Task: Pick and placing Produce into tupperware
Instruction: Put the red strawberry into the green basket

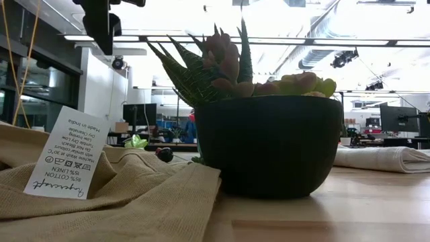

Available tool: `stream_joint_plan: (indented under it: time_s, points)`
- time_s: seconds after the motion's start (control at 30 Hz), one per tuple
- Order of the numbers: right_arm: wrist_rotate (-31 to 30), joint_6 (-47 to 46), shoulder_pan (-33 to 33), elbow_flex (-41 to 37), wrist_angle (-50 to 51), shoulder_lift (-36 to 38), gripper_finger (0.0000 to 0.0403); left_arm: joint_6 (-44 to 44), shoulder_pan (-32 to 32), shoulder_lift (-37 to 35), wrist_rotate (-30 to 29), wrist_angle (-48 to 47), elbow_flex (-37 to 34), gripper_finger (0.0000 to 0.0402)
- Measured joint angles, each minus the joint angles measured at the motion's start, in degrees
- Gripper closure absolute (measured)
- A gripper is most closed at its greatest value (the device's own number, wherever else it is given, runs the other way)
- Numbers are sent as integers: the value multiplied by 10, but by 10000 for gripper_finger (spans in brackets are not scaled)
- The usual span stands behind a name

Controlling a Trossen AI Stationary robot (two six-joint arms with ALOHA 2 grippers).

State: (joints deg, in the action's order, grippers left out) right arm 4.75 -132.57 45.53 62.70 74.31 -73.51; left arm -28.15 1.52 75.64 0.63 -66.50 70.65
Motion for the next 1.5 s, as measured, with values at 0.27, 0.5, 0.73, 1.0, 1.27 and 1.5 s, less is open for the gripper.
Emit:
stream_joint_plan:
  time_s: [0.27, 0.5, 0.73, 1.0, 1.27, 1.5]
  points:
    - [-35, 24, -26, 0, -1, -15, 269, 34, 0, 0, 2, -12, 0, 153]
    - [-94, 213, -32, 0, -18, -15, 269, 48, 0, 0, 2, -15, 0, 153]
    - [-83, 479, -30, 0, -25, -15, 269, 46, 0, 0, 2, -17, 0, 153]
    - [-48, 758, -30, 0, -24, -15, 269, -87, 0, 0, 22, -8, 0, 153]
    - [-31, 920, -30, 0, -37, -15, 269, -251, 0, 0, 86, 42, 0, 153]
    - [-24, 994, -30, -52, -82, -10, 217, -281, 0, 0, 71, 43, 0, 153]
